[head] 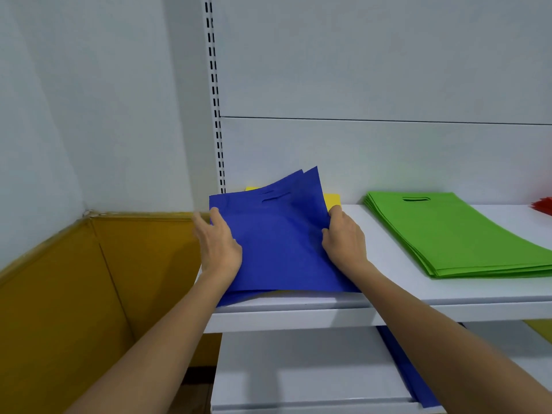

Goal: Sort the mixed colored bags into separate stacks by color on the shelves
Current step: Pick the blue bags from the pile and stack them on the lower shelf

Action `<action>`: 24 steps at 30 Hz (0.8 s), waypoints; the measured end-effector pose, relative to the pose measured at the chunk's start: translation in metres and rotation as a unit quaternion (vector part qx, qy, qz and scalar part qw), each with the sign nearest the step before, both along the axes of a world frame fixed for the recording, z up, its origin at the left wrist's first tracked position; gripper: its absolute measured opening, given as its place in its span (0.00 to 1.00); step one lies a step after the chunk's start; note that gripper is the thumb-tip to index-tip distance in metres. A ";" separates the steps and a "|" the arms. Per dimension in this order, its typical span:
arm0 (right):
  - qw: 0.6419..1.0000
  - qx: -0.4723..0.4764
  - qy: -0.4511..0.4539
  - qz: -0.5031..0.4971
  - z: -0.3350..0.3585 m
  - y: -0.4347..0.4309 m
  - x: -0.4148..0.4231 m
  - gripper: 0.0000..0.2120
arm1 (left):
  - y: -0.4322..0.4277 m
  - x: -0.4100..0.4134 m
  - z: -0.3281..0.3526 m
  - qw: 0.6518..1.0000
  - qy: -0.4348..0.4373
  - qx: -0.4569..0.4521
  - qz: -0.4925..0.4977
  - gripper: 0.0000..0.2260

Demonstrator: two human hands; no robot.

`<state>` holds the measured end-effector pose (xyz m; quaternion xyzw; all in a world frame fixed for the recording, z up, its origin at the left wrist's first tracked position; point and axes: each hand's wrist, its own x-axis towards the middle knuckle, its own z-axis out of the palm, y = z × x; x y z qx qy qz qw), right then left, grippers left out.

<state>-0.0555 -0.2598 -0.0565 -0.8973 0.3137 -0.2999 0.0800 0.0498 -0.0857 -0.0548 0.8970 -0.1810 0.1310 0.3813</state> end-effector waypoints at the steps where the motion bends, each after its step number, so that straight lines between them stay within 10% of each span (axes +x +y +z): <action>1: 1.000 0.015 -0.010 0.011 -0.001 -0.001 0.000 0.11 | 0.002 0.001 0.003 0.999 0.035 -0.031 0.012 0.27; 6: 1.000 -0.002 0.013 0.027 -0.004 -0.006 0.001 0.08 | 0.015 0.015 0.012 0.981 0.165 -0.098 0.036 0.19; 20: 0.976 0.194 -0.018 0.098 0.029 -0.009 -0.002 0.09 | 0.042 0.011 0.008 0.991 0.103 -0.083 0.017 0.12; 24: 0.954 0.279 -0.044 0.103 0.030 -0.005 -0.004 0.27 | 0.048 0.010 0.006 0.986 0.153 -0.067 0.007 0.17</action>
